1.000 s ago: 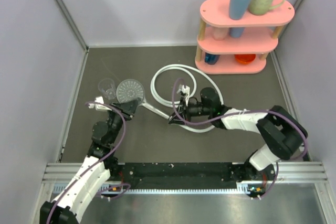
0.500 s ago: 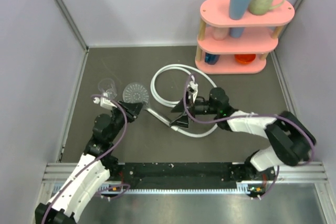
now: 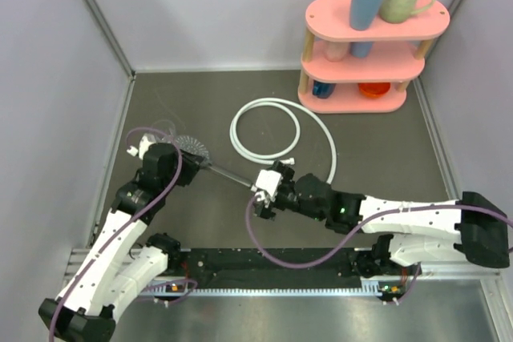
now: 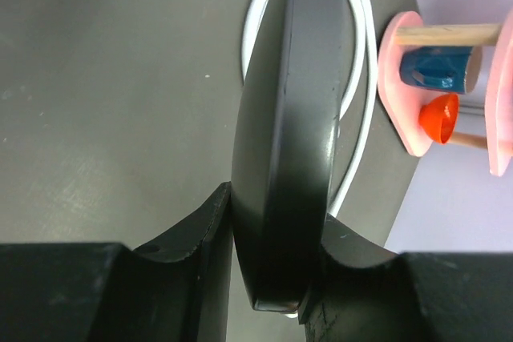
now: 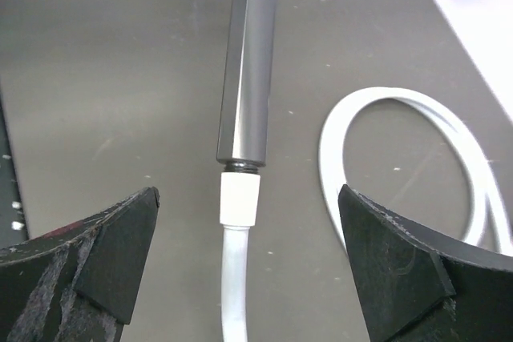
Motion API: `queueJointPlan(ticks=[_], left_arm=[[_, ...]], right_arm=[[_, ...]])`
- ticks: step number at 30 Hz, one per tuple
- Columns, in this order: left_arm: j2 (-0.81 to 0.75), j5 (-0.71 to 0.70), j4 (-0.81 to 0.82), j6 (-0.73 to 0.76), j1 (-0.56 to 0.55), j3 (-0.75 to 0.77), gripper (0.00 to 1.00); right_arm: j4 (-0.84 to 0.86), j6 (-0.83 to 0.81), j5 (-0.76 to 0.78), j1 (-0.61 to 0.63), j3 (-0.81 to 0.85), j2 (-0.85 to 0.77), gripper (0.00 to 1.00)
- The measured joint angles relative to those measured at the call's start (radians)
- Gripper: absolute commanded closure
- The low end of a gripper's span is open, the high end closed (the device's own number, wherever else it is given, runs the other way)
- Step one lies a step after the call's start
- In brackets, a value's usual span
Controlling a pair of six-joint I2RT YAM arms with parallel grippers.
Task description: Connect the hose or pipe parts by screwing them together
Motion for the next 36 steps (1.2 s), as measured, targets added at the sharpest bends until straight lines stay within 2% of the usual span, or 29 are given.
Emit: queueJointPlan(ticks=[4,9,14,17,18,21,23,27,31,35,36], left_arm=[[0.023,-0.019,-0.098,-0.042,0.0,0.058,1.0],[0.028,-0.027,-0.152,-0.07,0.0,0.079,1.0],[0.036,-0.012,-0.173,-0.093,0.0,0.081,1.0],[0.03,0.009,-0.171,-0.116,0.0,0.074,1.0],[0.023,0.019,-0.166,-0.124,0.0,0.063,1.0],[-0.006,0.03,-0.137,-0.157,0.002,0.024,1.0],[-0.042,0.025,-0.114,-0.157,0.004,-0.012,1.0],[-0.138,0.025,-0.055,-0.146,0.005,-0.102,1.0],[-0.224,0.04,0.065,-0.072,0.005,-0.201,1.0],[-0.297,0.091,0.346,0.036,0.006,-0.357,1.0],[-0.315,0.102,0.447,0.055,0.007,-0.413,1.0]], right_arm=[[0.003,-0.12,0.194,0.097,0.001,0.032,0.1],[0.015,-0.224,0.359,0.146,0.02,0.15,0.15],[0.055,-0.266,0.425,0.151,0.046,0.23,0.32],[0.097,-0.282,0.447,0.153,0.068,0.269,0.6],[0.114,-0.287,0.452,0.153,0.079,0.285,0.77],[0.13,-0.294,0.458,0.156,0.098,0.322,0.93],[0.126,-0.294,0.453,0.155,0.101,0.331,0.99],[0.103,-0.27,0.428,0.145,0.104,0.332,1.0],[0.047,-0.206,0.324,0.098,0.105,0.311,1.0],[-0.042,-0.102,0.087,-0.024,0.109,0.259,1.0],[-0.071,-0.07,-0.013,-0.073,0.119,0.25,1.0]])
